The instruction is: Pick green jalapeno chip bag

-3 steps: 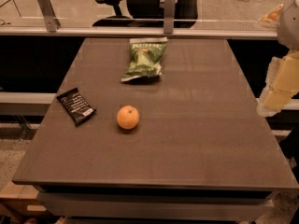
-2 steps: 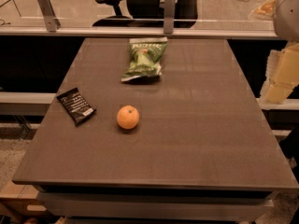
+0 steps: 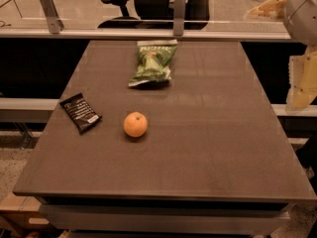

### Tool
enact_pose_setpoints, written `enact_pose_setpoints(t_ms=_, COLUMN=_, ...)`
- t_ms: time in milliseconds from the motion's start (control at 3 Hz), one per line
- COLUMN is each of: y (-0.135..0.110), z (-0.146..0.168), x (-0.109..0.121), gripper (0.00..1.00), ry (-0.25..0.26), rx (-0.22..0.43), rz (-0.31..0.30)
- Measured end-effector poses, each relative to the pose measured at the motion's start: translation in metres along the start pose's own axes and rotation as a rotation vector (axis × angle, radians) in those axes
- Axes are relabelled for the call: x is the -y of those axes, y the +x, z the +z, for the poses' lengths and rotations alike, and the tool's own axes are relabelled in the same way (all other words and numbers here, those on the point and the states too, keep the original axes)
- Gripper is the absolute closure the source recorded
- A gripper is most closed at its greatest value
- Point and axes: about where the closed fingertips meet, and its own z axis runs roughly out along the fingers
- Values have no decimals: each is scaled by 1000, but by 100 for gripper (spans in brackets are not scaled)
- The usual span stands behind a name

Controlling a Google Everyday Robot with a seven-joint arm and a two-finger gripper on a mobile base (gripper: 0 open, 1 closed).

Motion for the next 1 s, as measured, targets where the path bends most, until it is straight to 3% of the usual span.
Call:
enact_pose_setpoints(t_ms=333, y=-1, z=-4, x=3, gripper=0, ry=-2, rx=162, rz=-119)
enact_pose_setpoints(t_ms=667, y=-15, z=-10, x=11, gripper=0, ry=32, rx=223, rz=-215)
enact_pose_setpoints(t_ms=1000, y=-16, z=-8, x=21, gripper=0, ry=81, rx=243, rz=-283)
